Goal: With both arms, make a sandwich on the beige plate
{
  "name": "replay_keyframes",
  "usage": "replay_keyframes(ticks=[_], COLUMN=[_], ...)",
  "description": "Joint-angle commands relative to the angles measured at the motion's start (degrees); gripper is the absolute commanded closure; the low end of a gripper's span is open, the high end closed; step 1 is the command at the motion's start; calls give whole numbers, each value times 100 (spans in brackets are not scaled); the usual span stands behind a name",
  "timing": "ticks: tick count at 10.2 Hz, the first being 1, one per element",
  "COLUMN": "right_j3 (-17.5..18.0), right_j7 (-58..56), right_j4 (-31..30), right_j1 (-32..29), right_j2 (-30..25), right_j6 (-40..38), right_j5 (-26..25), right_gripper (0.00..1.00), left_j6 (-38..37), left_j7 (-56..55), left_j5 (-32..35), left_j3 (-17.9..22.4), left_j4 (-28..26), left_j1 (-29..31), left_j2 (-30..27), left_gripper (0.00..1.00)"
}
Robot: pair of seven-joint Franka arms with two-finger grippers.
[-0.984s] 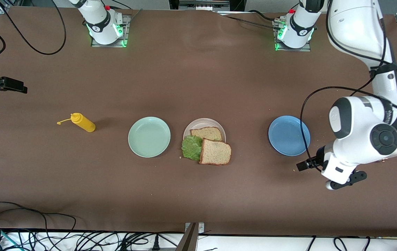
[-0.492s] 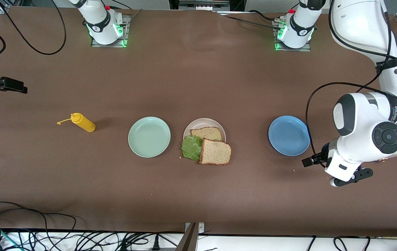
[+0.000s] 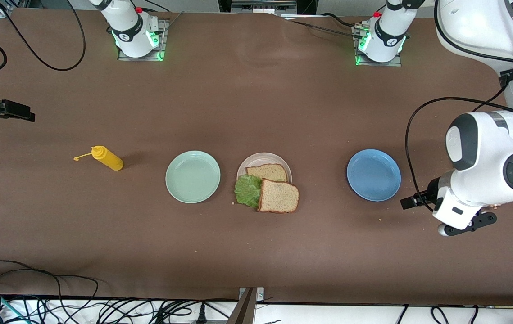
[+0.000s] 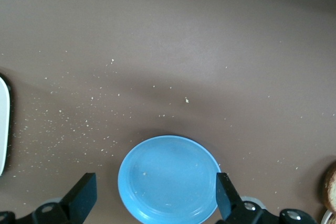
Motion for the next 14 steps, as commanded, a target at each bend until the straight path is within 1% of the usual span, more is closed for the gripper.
replay_keyframes(ticks=[1,6,8,9,11,12,14], right_j3=[32,32,32,32,49,49,49], right_j7=[58,58,66,66,416,470,471], right_j4=[-40,-40,-40,-40,-40,-40,-40], right_j1=[-23,-14,-5,-5,4,12,13], right_j2=[-45,-45,-45,-45,-54,-54,-54], right_j6=[49,49,84,76,67,67,76], right_j5=[3,3,46,38,38,47,47], right_gripper=[0,0,0,0,0,0,0], left_j6=[-120,-207,-321,-444,-681,-795,-971], left_j7=[177,195,579,825,1308,1433,1452], left_j5=[195,195,195,195,187,160,213], left_j3=[-34,-34,-34,-25,-7,-16,-25], left_j4=[-82,-65,-47,-29,-29,-3,15], left_j1=[27,36,36,53,202,298,291], left_j2=[-115,-132,-159,-220,-465,-614,-782], left_gripper=[0,0,0,0,0,0,0])
